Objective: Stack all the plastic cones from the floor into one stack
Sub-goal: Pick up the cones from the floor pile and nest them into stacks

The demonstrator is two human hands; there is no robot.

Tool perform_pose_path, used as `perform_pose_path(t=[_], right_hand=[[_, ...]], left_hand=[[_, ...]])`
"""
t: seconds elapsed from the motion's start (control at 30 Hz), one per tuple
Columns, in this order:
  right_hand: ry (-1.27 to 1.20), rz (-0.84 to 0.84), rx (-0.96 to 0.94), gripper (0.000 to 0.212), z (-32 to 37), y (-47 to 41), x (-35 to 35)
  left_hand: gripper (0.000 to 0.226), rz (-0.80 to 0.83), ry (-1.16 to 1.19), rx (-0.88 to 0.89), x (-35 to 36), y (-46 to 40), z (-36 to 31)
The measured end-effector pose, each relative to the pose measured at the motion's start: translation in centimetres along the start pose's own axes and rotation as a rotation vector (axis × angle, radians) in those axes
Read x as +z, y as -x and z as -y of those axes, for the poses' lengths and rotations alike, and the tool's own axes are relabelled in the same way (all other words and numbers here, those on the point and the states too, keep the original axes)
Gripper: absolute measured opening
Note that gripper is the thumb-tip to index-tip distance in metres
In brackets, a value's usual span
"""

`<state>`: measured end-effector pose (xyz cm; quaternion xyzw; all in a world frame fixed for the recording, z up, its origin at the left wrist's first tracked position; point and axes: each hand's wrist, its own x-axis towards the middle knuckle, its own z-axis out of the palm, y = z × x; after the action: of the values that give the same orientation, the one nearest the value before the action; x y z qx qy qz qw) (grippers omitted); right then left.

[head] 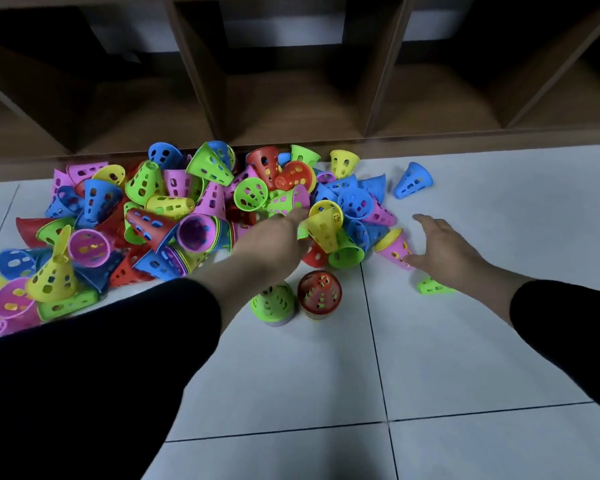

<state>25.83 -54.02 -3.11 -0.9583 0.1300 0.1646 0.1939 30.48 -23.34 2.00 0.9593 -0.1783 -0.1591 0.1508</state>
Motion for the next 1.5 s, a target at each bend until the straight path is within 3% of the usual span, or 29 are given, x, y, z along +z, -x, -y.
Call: perform_pose_path(t=[0.07,0.2,0.4,0.53,0.67,0.77,0.83,0.97,1.03,1.3,1.5], right_hand=[[0.009,0.037,0.029,0.09,-1.1,-1.4,0.8],[0.045,0.096,-0.03,0.075,-2.6,-2.6,2.9],[0.049,0.032,-0.068,0.087,-2.3,-3.9,5.0],[0.086,0.048,-0.147,0.058,-1.7,-4.7,5.7],[-0.035,-0.029,-0.151,0.046,-1.3,-3.7,5.4],[-0.182,-0.157,-0.166,0.053,-0.5,-2.4,3.6],[-0.237,-0.156,-0.218,0.06,1.0,-1.1,2.0],[-0.276,-0.055,-0.374,0.071,6.0,2.5,-0.9],[-0.212,0.037,-0.444,0.076,8.6,4.2,-1.7],[0.046,0.165,-0.487,0.058,13.4,7.7,-4.7],[0.146,0.179,-0.532,0.066,14.5,7.9,-4.0]], left_hand=[[0.057,0.057,0.04,-0.092,0.7,-2.8,-1.2],[0.059,0.147,0.079,-0.244,2.2,-6.4,-2.5],[0.034,0.148,-0.017,-0.272,4.4,-7.9,-2.1],[0.037,0.036,0.021,-0.217,3.9,-6.3,-1.6],[0.05,-0.107,0.394,-0.26,1.2,-3.5,-1.2],[0.06,-0.218,0.758,-0.303,-1.0,-1.1,-0.6],[0.059,-0.264,0.829,-0.311,-2.2,0.7,-0.1],[0.05,-0.404,0.743,-0.314,-3.5,4.0,1.7],[0.05,-0.396,0.731,-0.308,-3.6,6.0,2.8],[0.071,-0.186,0.11,-0.098,-2.9,10.7,4.3],[0.071,0.009,-0.167,-0.027,-0.5,8.6,2.7]])
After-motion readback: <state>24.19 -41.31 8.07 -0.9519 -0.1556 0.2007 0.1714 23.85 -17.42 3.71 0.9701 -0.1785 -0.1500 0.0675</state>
